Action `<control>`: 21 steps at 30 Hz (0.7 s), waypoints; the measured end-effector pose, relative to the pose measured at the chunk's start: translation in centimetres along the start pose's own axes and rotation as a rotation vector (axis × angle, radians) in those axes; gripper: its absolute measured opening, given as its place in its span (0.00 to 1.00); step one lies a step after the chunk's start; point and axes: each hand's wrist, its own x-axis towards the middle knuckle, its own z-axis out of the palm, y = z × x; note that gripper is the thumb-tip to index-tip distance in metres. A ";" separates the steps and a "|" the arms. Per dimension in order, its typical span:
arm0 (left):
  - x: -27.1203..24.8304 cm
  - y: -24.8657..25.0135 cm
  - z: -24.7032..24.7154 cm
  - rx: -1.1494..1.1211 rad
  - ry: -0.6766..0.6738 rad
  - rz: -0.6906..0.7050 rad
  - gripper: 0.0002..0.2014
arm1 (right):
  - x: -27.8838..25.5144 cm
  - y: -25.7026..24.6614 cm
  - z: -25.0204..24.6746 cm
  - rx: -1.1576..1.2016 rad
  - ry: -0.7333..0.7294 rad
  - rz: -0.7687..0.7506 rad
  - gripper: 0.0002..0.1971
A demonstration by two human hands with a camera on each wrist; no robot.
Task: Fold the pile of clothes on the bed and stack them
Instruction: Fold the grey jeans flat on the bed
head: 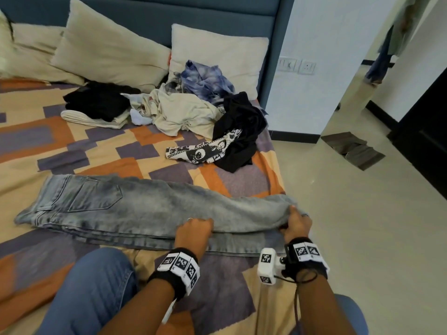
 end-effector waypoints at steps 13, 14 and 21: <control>-2.7 0.4 2.0 0.070 -0.178 -0.076 0.17 | -2.2 1.4 -5.3 0.192 0.038 0.150 0.19; -3.0 0.4 2.5 0.043 -0.171 -0.090 0.18 | -2.3 1.4 -5.5 0.161 0.029 0.149 0.18; -3.4 0.7 3.3 0.038 -0.081 -0.065 0.30 | -1.9 -1.0 -5.3 0.117 0.091 0.005 0.05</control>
